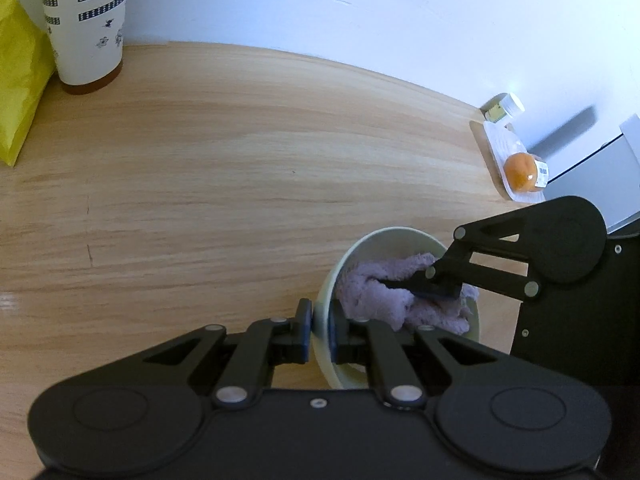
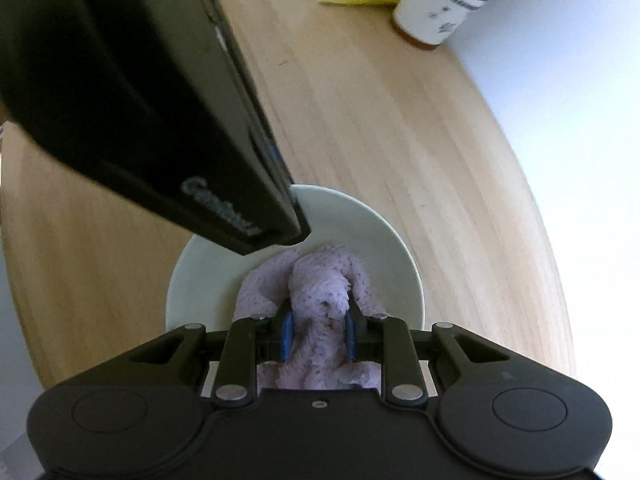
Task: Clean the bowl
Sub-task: 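Keep wiping inside the bowl with the right gripper while the left gripper holds the rim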
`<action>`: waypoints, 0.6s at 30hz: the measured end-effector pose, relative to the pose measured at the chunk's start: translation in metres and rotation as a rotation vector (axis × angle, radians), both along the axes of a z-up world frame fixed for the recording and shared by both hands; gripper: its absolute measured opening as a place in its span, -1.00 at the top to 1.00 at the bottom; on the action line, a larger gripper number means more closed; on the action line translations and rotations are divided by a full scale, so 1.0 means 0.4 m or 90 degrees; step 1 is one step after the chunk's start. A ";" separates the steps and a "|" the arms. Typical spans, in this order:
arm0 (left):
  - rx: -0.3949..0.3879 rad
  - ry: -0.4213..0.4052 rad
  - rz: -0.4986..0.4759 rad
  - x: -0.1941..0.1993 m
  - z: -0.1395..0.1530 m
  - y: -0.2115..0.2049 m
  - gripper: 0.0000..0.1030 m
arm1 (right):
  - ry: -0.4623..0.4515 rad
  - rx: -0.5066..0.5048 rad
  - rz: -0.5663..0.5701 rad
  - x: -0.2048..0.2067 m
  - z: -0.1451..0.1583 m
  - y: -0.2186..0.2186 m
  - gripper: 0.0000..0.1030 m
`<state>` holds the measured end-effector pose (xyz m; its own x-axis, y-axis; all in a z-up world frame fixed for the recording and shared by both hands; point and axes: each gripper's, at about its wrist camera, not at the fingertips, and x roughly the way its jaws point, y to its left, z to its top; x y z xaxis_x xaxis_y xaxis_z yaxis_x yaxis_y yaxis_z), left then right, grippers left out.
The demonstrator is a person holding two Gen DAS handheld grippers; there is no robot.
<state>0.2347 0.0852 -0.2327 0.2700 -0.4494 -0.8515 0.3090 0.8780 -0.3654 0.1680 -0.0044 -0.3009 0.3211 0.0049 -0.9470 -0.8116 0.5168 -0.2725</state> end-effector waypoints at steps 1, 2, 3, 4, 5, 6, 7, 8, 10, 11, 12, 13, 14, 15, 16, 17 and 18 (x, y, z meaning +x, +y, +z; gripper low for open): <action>-0.006 0.003 0.007 0.001 -0.001 0.003 0.85 | 0.004 -0.007 0.006 0.000 0.000 0.002 0.48; -0.013 0.006 0.012 0.000 -0.003 0.006 0.85 | 0.009 -0.014 0.012 0.001 -0.001 0.004 0.48; -0.015 0.006 0.013 -0.001 -0.004 0.006 0.85 | 0.018 -0.020 0.019 0.002 -0.001 0.006 0.48; -0.013 0.003 0.013 -0.003 -0.004 0.004 0.85 | 0.040 -0.022 0.020 0.008 0.001 0.006 0.48; -0.011 0.001 0.014 -0.005 -0.003 0.002 0.85 | 0.068 -0.013 0.010 0.021 0.005 0.002 0.47; -0.010 0.001 0.015 -0.005 -0.003 0.002 0.85 | 0.097 0.003 -0.005 0.038 0.010 -0.004 0.47; -0.013 0.003 0.018 -0.004 -0.004 0.003 0.85 | 0.124 0.019 -0.019 0.053 0.013 -0.011 0.46; -0.015 0.006 0.020 -0.004 -0.005 0.004 0.84 | 0.153 0.037 -0.033 0.069 0.016 -0.019 0.46; -0.019 0.011 0.022 -0.004 -0.006 0.007 0.84 | 0.231 0.100 -0.085 0.115 0.021 -0.049 0.47; -0.021 0.013 0.024 -0.005 -0.007 0.009 0.84 | 0.257 0.130 -0.106 0.133 0.025 -0.063 0.46; -0.022 0.015 0.026 -0.005 -0.008 0.011 0.84 | 0.278 0.155 -0.121 0.146 0.027 -0.073 0.45; -0.023 0.016 0.027 -0.005 -0.009 0.012 0.84 | 0.312 0.195 -0.153 0.164 0.027 -0.090 0.45; -0.022 0.016 0.029 -0.004 -0.009 0.012 0.84 | 0.332 0.218 -0.180 0.175 0.021 -0.103 0.53; -0.021 0.015 0.030 -0.004 -0.009 0.012 0.84 | 0.336 0.230 -0.191 0.177 0.018 -0.109 0.52; -0.018 0.014 0.031 -0.003 -0.008 0.012 0.84 | 0.336 0.251 -0.202 0.175 0.016 -0.116 0.52; -0.017 0.014 0.032 -0.002 -0.008 0.013 0.84 | 0.326 0.264 -0.205 0.170 0.019 -0.119 0.51; -0.018 0.015 0.033 -0.001 -0.009 0.014 0.84 | 0.315 0.274 -0.208 0.165 0.023 -0.121 0.50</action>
